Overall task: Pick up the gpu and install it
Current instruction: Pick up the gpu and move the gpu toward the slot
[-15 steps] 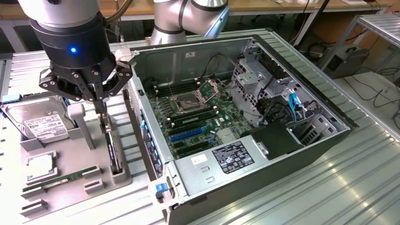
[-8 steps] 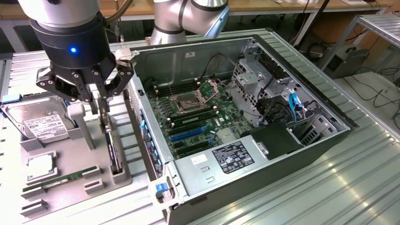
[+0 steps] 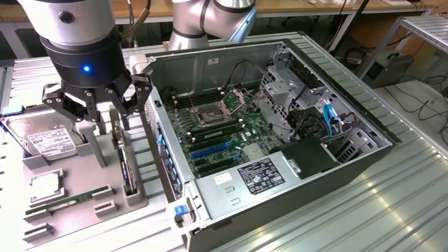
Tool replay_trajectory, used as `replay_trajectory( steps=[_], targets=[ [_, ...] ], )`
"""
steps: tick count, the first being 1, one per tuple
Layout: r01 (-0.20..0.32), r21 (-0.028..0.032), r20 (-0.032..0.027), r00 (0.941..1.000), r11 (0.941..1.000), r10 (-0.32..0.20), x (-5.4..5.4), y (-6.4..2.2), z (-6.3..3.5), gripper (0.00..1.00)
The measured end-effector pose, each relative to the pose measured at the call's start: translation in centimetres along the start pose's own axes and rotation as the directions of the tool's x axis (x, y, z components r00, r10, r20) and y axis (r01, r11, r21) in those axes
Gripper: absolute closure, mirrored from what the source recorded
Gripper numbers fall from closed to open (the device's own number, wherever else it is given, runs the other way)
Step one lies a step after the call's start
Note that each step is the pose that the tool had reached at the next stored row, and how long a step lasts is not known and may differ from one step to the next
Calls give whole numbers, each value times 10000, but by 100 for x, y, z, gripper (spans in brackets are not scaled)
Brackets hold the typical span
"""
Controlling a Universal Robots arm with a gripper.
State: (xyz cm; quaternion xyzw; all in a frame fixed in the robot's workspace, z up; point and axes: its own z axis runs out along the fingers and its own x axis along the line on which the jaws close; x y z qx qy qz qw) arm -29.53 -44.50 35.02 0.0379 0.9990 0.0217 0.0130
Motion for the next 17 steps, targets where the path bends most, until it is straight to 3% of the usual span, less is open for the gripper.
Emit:
replay_trajectory(
  steps=[3, 17],
  targets=[
    [0, 0, 0, 10000, 10000, 0, 8, -34, 368, 58],
    [11, 1, -1, 10000, 10000, -11, 16, -62, 706, 58]
  ],
)
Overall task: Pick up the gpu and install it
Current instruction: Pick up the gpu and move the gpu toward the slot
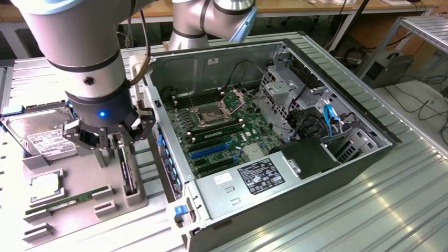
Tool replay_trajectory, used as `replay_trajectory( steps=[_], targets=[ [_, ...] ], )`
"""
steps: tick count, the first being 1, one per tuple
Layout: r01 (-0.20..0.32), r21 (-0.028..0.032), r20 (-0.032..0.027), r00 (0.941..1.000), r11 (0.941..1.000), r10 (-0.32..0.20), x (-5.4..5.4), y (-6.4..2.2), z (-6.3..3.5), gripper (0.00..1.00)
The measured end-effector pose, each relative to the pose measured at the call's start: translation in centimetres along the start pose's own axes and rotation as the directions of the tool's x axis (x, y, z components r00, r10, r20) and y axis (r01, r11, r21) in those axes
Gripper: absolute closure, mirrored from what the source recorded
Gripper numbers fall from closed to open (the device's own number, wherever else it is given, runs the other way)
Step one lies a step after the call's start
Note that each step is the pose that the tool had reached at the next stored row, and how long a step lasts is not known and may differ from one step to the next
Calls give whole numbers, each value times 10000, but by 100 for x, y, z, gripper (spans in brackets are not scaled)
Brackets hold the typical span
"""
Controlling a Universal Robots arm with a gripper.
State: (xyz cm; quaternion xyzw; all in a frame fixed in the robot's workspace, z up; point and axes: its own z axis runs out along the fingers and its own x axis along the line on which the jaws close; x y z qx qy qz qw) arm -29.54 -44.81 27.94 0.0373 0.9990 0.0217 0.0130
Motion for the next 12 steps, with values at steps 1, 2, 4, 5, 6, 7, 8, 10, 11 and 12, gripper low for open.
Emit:
replay_trajectory(
  steps=[1, 2, 4, 5, 6, 7, 8, 10, 11, 12],
  targets=[
    [1, -1, 0, 10000, 10000, -1, 2, -2, 29, 58],
    [0, 0, 0, 10000, 10000, 0, 3, -2, 43, 58],
    [-2, 0, 0, 10000, 10000, 2, 14, -4, 85, 58],
    [-1, -1, 1, 10000, 10000, 1, 20, -6, 104, 58],
    [-1, -2, 1, 10000, 10000, 1, 27, -7, 121, 58],
    [-1, -2, 0, 10000, 10000, 1, 36, -9, 149, 58],
    [0, -3, 0, 10000, 10000, 0, 46, -11, 185, 58],
    [-1, -8, -1, 10000, 10000, 1, 52, -10, 221, 58],
    [-1, -20, -1, 10000, 10000, 1, 55, -7, 245, 58],
    [-1, -37, -2, 10000, 10000, 1, 57, -4, 260, 58]
  ],
)
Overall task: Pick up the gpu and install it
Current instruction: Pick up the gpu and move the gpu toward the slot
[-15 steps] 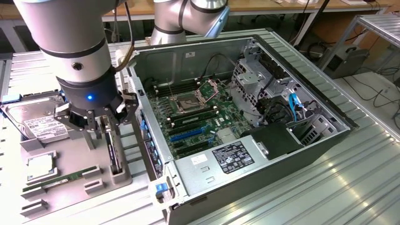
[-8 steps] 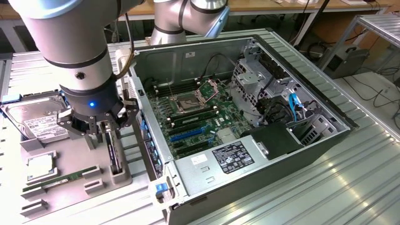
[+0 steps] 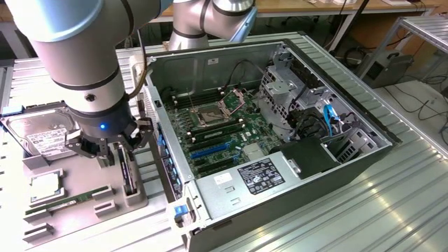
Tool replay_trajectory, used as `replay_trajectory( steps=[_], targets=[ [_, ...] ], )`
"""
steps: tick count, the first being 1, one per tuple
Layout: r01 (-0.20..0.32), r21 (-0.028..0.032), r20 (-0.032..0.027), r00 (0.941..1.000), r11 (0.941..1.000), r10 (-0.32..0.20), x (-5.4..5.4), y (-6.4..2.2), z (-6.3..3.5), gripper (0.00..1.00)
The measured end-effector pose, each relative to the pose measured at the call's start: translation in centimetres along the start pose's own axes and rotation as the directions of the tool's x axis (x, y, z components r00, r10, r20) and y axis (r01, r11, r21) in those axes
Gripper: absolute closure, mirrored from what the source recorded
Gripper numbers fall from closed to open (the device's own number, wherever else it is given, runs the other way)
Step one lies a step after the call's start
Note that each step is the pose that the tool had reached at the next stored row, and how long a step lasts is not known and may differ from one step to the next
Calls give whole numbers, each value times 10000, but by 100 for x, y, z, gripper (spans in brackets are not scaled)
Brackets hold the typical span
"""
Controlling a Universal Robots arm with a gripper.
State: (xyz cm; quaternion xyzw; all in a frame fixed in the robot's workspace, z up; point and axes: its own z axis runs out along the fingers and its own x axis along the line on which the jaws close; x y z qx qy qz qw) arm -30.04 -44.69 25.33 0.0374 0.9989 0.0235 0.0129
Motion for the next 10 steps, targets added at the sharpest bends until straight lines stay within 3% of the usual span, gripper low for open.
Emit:
replay_trajectory(
  steps=[4, 10],
  targets=[
    [-4, -114, -8, 10000, 9999, 4, 4, 8, 44, 58],
    [-4, -115, -8, 10000, 9999, 4, 12, 51, 64, 58]
  ],
)
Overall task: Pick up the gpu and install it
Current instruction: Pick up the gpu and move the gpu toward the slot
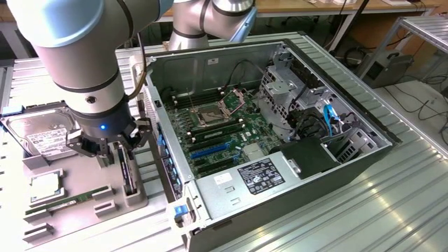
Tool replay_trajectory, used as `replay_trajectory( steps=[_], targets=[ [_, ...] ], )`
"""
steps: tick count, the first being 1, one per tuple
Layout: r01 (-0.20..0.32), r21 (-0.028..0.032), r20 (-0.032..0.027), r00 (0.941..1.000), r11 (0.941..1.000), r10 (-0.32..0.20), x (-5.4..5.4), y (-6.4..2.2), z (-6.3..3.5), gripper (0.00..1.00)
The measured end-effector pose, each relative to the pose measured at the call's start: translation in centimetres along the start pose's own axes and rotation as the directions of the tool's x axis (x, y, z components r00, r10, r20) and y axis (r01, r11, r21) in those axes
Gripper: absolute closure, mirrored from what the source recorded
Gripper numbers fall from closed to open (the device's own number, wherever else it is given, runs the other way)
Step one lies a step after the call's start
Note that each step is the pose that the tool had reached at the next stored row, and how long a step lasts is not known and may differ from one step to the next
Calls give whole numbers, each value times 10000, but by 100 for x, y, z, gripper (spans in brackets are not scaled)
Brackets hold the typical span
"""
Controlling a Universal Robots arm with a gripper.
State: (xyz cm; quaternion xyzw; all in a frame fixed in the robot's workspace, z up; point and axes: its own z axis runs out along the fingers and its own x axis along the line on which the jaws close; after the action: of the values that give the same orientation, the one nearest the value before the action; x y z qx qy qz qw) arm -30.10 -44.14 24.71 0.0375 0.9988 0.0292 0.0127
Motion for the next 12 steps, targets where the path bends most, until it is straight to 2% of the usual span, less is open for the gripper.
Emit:
replay_trajectory(
  steps=[12],
  targets=[
    [0, 1, -2, 10000, 10000, 0, 1, -7, 21, 58]
  ],
)
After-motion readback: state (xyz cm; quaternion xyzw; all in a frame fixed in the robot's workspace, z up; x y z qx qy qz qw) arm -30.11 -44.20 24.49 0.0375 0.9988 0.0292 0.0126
